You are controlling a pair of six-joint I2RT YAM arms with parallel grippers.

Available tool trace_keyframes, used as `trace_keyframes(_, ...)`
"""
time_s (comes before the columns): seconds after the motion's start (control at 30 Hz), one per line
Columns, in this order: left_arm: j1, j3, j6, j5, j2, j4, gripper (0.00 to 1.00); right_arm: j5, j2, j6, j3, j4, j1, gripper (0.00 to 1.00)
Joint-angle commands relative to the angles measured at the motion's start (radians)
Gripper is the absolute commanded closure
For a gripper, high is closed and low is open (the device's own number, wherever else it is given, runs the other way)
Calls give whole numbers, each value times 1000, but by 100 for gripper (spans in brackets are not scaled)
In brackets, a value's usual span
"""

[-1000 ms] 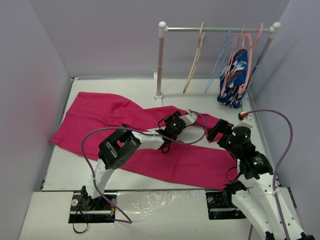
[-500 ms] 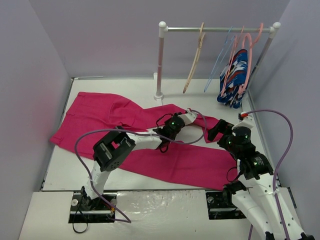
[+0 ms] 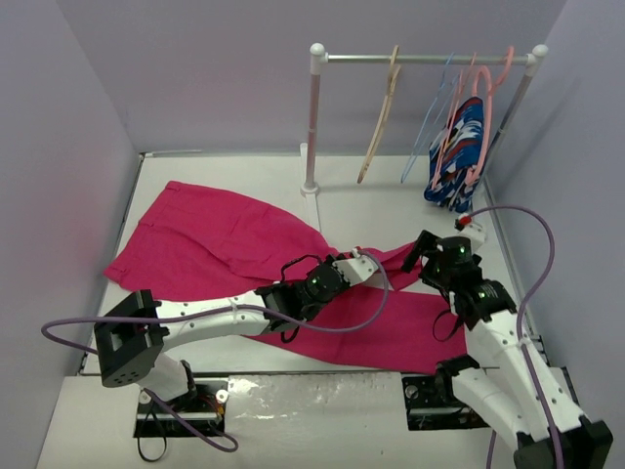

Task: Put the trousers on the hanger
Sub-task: Flatten out the trousers at the center of the board.

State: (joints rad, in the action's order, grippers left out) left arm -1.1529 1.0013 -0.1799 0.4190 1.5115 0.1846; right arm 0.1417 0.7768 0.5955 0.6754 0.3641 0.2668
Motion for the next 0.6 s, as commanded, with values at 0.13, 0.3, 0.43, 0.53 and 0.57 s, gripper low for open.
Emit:
trace_keyframes(0.13, -10, -139, 241, 45, -64, -75, 100, 73, 202, 114, -17, -153, -8, 2)
trace_keyframes(0.3, -23, -177, 284, 30, -44, -86, 100, 85, 333, 138, -2, -261, -5, 4)
trace_keyframes(0.43, -31, -199, 294, 36, -48, -77, 100, 126, 391, 121, 27, -337, -5, 13)
trace_keyframes(0.53, -31, -202, 295, 38, -60, -76, 100, 145, 458, 118, 60, -381, -1, 15)
trace_keyframes(0.57, -31, -204, 296, 39, -60, -75, 100, 147, 478, 120, 68, -393, 2, 16)
